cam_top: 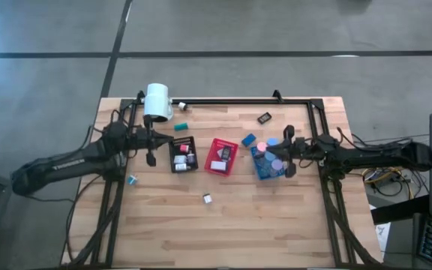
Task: Pick & Place Office items
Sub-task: Put the black digital clock into the red bin
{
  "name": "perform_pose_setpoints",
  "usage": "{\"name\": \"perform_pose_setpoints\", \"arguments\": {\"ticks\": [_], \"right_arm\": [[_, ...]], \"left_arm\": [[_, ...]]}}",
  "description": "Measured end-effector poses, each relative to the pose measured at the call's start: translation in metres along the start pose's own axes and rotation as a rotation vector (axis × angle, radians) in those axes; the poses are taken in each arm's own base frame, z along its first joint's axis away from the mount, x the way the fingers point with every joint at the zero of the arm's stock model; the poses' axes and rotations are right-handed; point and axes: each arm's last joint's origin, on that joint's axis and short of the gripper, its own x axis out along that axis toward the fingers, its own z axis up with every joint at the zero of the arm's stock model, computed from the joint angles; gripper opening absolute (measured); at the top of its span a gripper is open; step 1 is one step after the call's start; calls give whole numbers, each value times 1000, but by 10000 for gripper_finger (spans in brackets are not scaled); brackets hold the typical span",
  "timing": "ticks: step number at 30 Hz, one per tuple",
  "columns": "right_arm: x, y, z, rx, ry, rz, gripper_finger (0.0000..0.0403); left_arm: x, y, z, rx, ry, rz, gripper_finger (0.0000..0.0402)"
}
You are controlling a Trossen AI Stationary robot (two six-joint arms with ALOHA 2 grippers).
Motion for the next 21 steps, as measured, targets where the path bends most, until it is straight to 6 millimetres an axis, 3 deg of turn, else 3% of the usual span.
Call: {"name": "perform_pose_setpoints", "arguments": {"ticks": [8,21], "right_arm": [[-3,-10,-4,-15,8,-68,13],[10,-13,7,-95,11,-79,13]], "left_arm": [[-8,17,-15,-60,-61,67,3],[-9,18,-16,-38,-72,84,17]]}}
